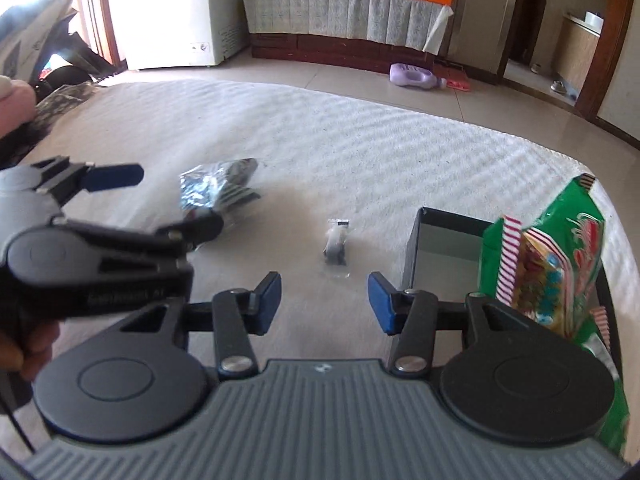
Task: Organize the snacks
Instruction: 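Move left tool to silver foil packet and close on it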
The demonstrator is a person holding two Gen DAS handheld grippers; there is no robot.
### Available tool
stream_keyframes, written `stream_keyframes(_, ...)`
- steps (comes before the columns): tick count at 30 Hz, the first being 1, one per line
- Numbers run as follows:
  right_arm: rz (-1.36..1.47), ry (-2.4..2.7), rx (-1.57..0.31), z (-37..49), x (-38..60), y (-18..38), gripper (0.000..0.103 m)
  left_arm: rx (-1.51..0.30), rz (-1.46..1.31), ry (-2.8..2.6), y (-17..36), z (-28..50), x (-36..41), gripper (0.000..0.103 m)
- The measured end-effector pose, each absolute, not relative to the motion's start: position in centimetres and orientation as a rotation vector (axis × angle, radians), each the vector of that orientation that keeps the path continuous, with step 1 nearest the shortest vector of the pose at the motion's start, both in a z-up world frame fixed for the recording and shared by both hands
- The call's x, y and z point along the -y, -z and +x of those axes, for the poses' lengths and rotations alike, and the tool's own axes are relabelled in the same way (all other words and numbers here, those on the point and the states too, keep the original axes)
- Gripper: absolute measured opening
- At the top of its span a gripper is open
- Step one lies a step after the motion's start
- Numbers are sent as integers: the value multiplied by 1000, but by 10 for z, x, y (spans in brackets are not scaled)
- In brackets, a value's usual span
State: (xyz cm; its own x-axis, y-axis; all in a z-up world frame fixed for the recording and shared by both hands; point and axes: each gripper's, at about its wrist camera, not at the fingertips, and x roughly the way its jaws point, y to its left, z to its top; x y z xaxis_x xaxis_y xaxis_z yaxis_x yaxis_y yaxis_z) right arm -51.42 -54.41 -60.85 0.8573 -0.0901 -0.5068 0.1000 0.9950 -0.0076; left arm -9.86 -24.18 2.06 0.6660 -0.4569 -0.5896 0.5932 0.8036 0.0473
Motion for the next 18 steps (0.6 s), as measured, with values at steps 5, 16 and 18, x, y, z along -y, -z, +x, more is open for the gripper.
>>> stream_keyframes(5, -5, 105, -539, -497, 546, 612, 48, -660, 190, 612, -8, -76, 239, 92)
stream_keyframes(16, -59, 1, -552, -503, 539, 613, 25, -636, 216, 695, -6, -76, 253, 44)
stream_keyframes(18, -54, -3, -545, -516, 537, 612, 25, -642, 192, 710, -7, -76, 250, 37)
